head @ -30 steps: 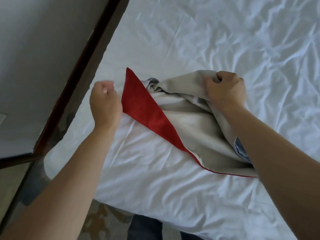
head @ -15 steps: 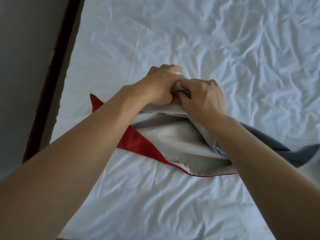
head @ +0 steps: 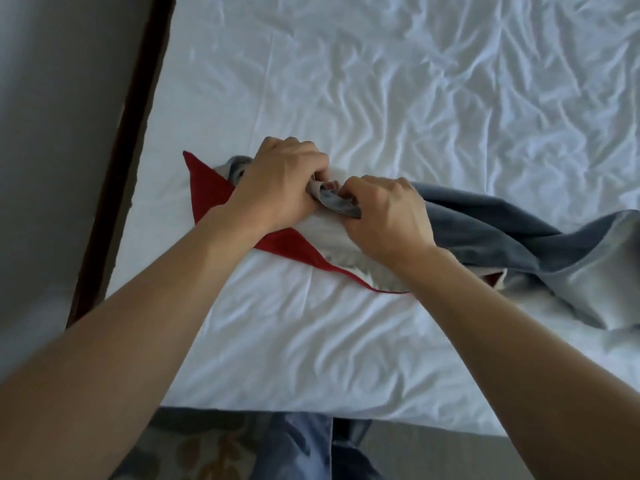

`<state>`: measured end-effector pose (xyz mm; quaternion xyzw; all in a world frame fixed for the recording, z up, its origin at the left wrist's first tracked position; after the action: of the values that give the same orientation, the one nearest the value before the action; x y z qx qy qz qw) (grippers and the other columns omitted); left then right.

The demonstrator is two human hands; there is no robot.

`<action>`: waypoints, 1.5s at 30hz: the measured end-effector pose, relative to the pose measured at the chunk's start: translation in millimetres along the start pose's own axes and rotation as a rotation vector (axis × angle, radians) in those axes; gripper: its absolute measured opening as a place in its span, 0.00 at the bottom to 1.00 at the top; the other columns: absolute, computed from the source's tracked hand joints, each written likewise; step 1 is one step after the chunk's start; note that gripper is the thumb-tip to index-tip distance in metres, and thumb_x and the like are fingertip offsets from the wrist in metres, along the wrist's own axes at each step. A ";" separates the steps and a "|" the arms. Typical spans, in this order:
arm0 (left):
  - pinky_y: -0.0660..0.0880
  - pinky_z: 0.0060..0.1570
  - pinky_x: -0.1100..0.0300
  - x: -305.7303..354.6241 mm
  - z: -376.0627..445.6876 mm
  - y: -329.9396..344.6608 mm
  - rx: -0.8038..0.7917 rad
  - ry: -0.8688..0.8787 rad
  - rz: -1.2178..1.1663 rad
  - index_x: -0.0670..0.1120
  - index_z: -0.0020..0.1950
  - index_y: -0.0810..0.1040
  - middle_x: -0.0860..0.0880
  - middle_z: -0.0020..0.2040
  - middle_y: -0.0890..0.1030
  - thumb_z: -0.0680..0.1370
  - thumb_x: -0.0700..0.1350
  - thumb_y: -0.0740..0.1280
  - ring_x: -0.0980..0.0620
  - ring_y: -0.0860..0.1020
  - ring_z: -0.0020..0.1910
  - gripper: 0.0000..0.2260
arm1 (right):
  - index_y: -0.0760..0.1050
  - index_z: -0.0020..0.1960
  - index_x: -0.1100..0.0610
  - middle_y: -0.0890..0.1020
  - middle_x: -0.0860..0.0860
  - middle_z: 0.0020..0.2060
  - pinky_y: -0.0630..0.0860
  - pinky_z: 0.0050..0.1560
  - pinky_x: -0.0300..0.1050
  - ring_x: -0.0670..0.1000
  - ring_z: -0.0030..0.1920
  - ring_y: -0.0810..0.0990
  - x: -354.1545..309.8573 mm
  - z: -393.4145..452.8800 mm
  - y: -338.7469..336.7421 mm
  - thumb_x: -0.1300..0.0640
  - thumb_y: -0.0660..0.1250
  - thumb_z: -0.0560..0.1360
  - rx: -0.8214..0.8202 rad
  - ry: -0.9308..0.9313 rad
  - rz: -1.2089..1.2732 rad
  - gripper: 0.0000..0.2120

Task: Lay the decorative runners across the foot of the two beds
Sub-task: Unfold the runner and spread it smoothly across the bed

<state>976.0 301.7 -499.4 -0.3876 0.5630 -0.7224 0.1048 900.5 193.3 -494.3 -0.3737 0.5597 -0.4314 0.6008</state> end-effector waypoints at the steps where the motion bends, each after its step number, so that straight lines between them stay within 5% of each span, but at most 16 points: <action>1: 0.65 0.52 0.52 7.1 -15.5 -0.6 0.024 -0.009 0.034 0.47 0.41 0.79 0.51 0.42 0.79 0.72 0.45 0.70 0.47 0.75 0.43 0.02 | 0.75 0.37 0.58 0.78 0.53 0.30 0.64 0.38 0.47 0.59 0.30 0.75 -7.2 -14.4 -0.6 0.62 0.69 0.68 0.021 -0.009 0.012 0.04; 9: 0.62 0.46 0.52 48.8 -160.4 40.4 -0.065 -0.141 0.217 0.48 0.39 0.76 0.52 0.39 0.79 0.68 0.42 0.72 0.45 0.76 0.44 0.05 | 0.78 0.41 0.59 0.81 0.55 0.40 0.72 0.40 0.52 0.61 0.41 0.78 -50.0 -137.6 48.8 0.63 0.69 0.68 -0.168 -0.053 -0.012 0.03; 13: 0.65 0.47 0.50 56.1 -215.6 71.6 -0.178 -0.228 0.269 0.47 0.49 0.81 0.50 0.49 0.82 0.71 0.41 0.70 0.44 0.78 0.49 0.08 | 0.81 0.45 0.57 0.80 0.54 0.45 0.74 0.47 0.53 0.58 0.47 0.78 -58.1 -175.6 70.7 0.54 0.68 0.73 -0.302 -0.066 -0.023 0.07; 15: 0.65 0.47 0.51 60.5 -223.6 69.2 -0.140 -0.222 0.272 0.48 0.53 0.81 0.50 0.51 0.83 0.73 0.43 0.68 0.45 0.78 0.50 0.09 | 0.81 0.44 0.56 0.80 0.52 0.42 0.74 0.46 0.52 0.57 0.44 0.78 -61.4 -176.1 65.6 0.49 0.66 0.74 -0.262 -0.063 -0.003 0.11; 20: 0.64 0.48 0.53 67.1 -196.7 25.8 0.061 -0.200 0.210 0.47 0.45 0.80 0.51 0.43 0.81 0.75 0.45 0.65 0.47 0.77 0.45 0.05 | 0.79 0.41 0.58 0.80 0.53 0.38 0.73 0.43 0.54 0.57 0.40 0.78 -58.3 -134.5 29.3 0.57 0.63 0.76 -0.004 -0.021 0.035 0.09; 26: 0.69 0.44 0.48 33.3 -131.6 -39.7 0.312 -0.245 0.202 0.45 0.42 0.79 0.48 0.40 0.79 0.77 0.44 0.64 0.44 0.76 0.40 0.06 | 0.80 0.45 0.58 0.81 0.54 0.41 0.73 0.45 0.55 0.58 0.43 0.78 -49.0 -57.5 7.7 0.57 0.62 0.78 0.100 -0.016 0.006 0.09; 29: 0.69 0.53 0.49 -18.0 -102.5 -35.7 0.173 -0.369 0.189 0.48 0.53 0.80 0.50 0.51 0.81 0.78 0.48 0.65 0.44 0.76 0.50 0.08 | 0.81 0.51 0.57 0.82 0.52 0.46 0.73 0.50 0.54 0.56 0.48 0.78 -39.8 -21.8 16.4 0.55 0.61 0.79 0.052 0.000 -0.018 0.10; 33: 0.64 0.62 0.48 -64.3 -66.8 18.3 -0.240 -0.466 0.156 0.49 0.68 0.73 0.48 0.61 0.79 0.77 0.59 0.65 0.45 0.76 0.60 0.22 | 0.81 0.54 0.56 0.82 0.53 0.49 0.70 0.52 0.52 0.57 0.50 0.77 -22.8 18.2 39.1 0.55 0.61 0.79 -0.032 0.052 -0.034 0.11; 41: 0.61 0.58 0.53 -43.3 -5.7 68.0 -0.376 -0.235 0.051 0.53 0.49 0.76 0.57 0.41 0.79 0.76 0.52 0.65 0.51 0.79 0.46 0.05 | 0.81 0.54 0.55 0.82 0.52 0.49 0.68 0.56 0.50 0.55 0.52 0.77 11.8 38.4 67.4 0.54 0.63 0.77 -0.241 0.118 -0.047 0.10; 45: 0.65 0.59 0.52 -38.9 11.3 61.2 -0.346 -0.149 0.110 0.52 0.46 0.79 0.52 0.41 0.82 0.77 0.49 0.65 0.48 0.79 0.42 0.04 | 0.81 0.52 0.54 0.82 0.51 0.46 0.70 0.59 0.52 0.55 0.50 0.78 25.6 27.6 62.5 0.53 0.62 0.76 -0.345 0.121 -0.078 0.11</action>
<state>992.5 295.3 -570.6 -0.4208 0.6898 -0.5774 0.1174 934.3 190.2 -558.8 -0.4661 0.6455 -0.3736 0.4760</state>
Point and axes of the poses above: each hand's wrist, its own z-axis towards the middle knuckle, its own y-axis out of the palm, x = y × z, the point moved 7 cm from there along z, towards the middle knuckle
